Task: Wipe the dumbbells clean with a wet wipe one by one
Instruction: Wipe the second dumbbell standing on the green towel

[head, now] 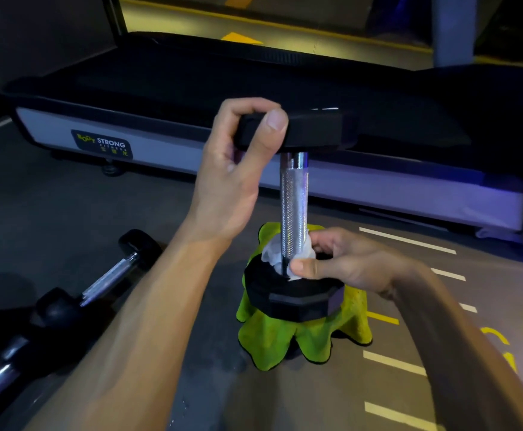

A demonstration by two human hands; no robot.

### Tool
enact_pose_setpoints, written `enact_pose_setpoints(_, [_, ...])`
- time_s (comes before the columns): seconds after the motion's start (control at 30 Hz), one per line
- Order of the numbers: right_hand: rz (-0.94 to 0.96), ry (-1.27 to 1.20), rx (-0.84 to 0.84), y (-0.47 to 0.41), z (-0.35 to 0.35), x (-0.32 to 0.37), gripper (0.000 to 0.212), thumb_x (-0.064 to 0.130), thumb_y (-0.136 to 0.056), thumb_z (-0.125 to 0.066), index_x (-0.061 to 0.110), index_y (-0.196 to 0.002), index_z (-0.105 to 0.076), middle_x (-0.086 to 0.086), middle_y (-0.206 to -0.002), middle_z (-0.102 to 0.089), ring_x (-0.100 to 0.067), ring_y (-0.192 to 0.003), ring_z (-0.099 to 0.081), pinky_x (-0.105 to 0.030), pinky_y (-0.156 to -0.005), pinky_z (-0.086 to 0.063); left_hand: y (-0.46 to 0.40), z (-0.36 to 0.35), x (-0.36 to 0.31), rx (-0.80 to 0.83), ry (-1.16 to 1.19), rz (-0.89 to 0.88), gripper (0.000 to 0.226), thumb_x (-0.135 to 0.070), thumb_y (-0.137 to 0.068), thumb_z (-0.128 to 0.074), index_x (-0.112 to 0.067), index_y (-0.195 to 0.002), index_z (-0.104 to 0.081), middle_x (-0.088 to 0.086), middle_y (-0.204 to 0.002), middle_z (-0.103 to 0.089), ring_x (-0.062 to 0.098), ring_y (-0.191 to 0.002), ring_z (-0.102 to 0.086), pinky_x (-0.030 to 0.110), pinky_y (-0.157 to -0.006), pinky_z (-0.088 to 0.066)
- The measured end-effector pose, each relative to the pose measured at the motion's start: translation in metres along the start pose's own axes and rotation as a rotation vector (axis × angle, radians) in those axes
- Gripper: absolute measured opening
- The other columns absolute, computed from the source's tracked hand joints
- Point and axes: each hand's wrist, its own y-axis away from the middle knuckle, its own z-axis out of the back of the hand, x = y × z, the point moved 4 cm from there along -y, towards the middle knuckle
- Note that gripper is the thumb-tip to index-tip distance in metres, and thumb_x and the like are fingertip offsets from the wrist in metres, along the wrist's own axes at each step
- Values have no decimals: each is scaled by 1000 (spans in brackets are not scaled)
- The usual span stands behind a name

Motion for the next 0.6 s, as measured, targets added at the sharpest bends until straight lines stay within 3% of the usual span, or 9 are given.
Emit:
enact_pose_setpoints(0.13, [34, -89, -43, 6, -1, -5, 24, 28, -94, -64, 11, -107, -75, -6, -107, -78, -17, -100, -73, -29, -90, -56, 0, 0, -2, -2, -4, 6, 12, -22, -105, -55, -15, -113, -59, -28, -88, -57, -7, -91, -52, 15, -89, -39])
enact_pose_setpoints(0.23, [34, 27, -133, 7, 0, -8, 38, 44, -94, -60, 11, -99, -77, -9, -101, -79, -26, -96, -75, -46, -93, -58, 1, -4, -2, -6, 3, 1, 11, -21, -105, -55, -14, -112, -59, -27, -90, -58, -7, -91, -53, 15, -89, -39])
enact_pose_setpoints(0.33, [123, 166, -289, 9, -7, 3, 53, 56, -103, -47, 11, -94, -74, -11, -95, -77, -21, -88, -73, -56, -90, -55, 2, -5, -3, -15, 13, 8, 11, -21, -105, -54, -14, -112, -59, -24, -91, -57, -8, -91, -53, 13, -89, -40])
enact_pose_setpoints(0.4, [215, 205, -418, 6, -9, 21, 53, 54, -106, -36, 14, -94, -69, 0, -94, -76, -19, -90, -70, -49, -90, -53, 1, -5, -2, -19, 18, 14, 13, -25, -105, -55, -16, -113, -59, -22, -94, -57, -4, -93, -53, 17, -90, -40])
enact_pose_setpoints(0.5, [274, 161, -662, -4, -10, 64, 30, 35, -109, -38, 27, -88, -59, 18, -79, -63, 1, -77, -57, -26, -80, -44, 3, -5, -3, 0, 18, 6, 13, -24, -106, -53, -15, -114, -57, -20, -95, -56, -4, -92, -53, 18, -88, -41])
enact_pose_setpoints(0.57, [274, 122, -806, -9, -23, 80, 15, 26, -107, -41, 24, -107, -56, 15, -95, -63, 0, -84, -56, -23, -79, -42, 5, -5, -4, 12, 10, -12, 11, -19, -107, -51, -12, -115, -55, -16, -100, -55, -5, -92, -53, 16, -87, -42])
enact_pose_setpoints(0.6, [276, 116, -853, -9, -34, 81, 21, 25, -107, -42, 19, -124, -52, 6, -114, -63, -2, -100, -57, -22, -85, -43, 6, -3, -5, 8, 7, -18, 11, -18, -108, -50, -12, -115, -55, -14, -101, -55, -5, -92, -53, 16, -86, -42])
